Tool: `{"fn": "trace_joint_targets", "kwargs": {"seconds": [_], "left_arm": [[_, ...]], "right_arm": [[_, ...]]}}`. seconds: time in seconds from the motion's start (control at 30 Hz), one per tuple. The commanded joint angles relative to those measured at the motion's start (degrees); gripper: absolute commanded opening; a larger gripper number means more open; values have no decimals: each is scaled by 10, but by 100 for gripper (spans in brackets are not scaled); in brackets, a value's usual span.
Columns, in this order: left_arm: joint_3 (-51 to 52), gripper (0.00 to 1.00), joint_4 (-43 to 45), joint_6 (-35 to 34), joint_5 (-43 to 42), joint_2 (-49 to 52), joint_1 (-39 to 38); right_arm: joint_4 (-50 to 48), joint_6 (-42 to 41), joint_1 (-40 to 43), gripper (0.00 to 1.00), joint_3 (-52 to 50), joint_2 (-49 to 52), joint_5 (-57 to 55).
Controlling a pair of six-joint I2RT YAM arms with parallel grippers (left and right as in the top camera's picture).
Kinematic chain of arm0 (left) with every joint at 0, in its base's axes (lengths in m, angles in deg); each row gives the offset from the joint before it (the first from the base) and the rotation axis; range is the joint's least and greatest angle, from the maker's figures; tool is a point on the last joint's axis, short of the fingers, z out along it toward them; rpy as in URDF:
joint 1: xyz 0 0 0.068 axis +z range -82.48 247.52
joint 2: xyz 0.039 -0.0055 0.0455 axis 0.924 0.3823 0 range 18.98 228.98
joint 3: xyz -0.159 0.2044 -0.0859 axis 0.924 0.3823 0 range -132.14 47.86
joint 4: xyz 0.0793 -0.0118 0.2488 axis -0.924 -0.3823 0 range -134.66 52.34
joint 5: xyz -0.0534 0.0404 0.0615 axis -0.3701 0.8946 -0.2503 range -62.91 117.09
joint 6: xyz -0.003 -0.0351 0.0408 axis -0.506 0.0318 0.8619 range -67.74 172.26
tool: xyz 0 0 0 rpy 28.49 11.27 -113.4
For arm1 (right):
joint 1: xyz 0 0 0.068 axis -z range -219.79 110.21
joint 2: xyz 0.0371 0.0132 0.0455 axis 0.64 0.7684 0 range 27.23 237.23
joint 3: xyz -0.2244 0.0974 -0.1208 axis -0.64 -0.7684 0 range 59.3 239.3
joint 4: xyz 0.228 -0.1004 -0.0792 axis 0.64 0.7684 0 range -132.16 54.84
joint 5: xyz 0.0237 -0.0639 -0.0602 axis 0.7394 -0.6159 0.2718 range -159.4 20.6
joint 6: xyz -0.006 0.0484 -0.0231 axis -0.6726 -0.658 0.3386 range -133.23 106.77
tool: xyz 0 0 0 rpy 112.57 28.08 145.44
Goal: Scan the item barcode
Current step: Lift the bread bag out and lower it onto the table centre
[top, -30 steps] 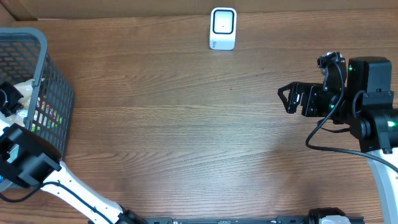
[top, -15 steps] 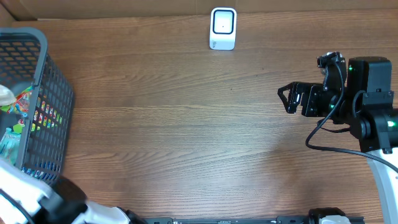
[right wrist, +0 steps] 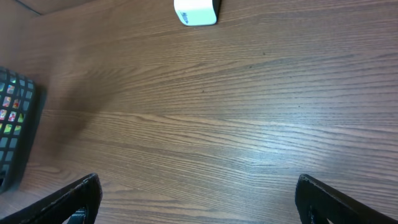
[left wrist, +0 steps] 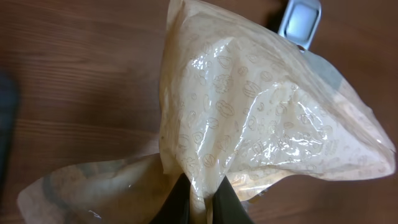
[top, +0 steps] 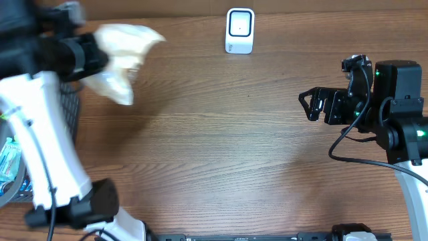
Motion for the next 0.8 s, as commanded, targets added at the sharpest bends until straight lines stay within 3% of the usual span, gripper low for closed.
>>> {"fn": "trace_joint_targets", "kwargs": {"seconds": [0.0, 0.37, 0.57, 0.77], "left_arm": [[7, 4, -8, -5, 51, 53, -75], [7, 4, -56, -64, 130, 263, -250], [7, 4, -56, -65, 134, 325, -288], [11, 4, -56, -62, 134, 318, -289]], "right_arm": [[-2, 0, -3, 100, 15, 1, 5], [4, 0, -3, 100, 15, 1, 5], [7, 0, -3, 100, 15, 1, 5], [12, 0, -3, 100, 15, 1, 5]]}}
